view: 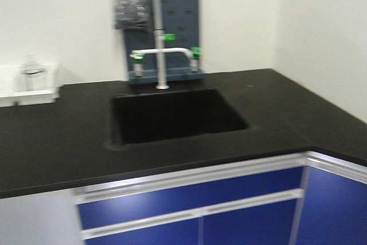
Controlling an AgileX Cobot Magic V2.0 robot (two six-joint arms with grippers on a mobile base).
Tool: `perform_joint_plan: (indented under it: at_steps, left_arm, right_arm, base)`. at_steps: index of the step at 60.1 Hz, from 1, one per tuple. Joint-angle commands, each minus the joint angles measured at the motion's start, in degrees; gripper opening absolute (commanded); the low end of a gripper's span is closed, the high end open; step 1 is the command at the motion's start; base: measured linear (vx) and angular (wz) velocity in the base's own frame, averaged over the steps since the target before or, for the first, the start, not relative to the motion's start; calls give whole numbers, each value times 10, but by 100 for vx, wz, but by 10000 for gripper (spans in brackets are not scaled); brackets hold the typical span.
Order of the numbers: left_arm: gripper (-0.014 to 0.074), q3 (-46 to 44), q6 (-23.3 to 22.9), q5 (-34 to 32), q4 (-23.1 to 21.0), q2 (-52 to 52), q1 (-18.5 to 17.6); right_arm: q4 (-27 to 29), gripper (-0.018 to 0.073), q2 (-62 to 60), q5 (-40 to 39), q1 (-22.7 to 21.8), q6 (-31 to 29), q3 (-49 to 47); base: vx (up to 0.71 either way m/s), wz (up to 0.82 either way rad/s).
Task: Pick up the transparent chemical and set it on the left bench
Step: 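Drive to the bench with the three white bins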
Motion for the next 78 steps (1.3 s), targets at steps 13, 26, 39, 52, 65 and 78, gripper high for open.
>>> perform_joint_plan:
  at_steps: [13, 26, 39, 52, 65, 78]
  left_arm:
    - [-3, 9, -4, -45, 0, -11, -1]
    - [-3, 9, -4, -45, 0, -11, -1]
    - [-3, 9, -4, -45, 0, -11, -1]
    - [-3, 9, -4, -45, 0, -11, -1]
    - [-3, 9, -4, -45, 0, -11, -1]
    - [-3, 9, -4, -45, 0, -11, -1]
  right_arm:
    - [-2, 0, 5, -23, -1, 0, -17]
    - [-2, 0, 5, -21, -1, 0, -17]
    - [-2, 0, 5, -21, -1, 0, -17]
    - [-2, 0, 5, -21, -1, 0, -17]
    - [-2, 0, 5, -21, -1, 0, -17]
    - [-2, 0, 5, -21, -1, 0, -17]
  base:
    - [12, 91]
    - [17, 86]
    - [21, 66]
    - [25, 40]
    - [32, 14]
    - [35, 1]
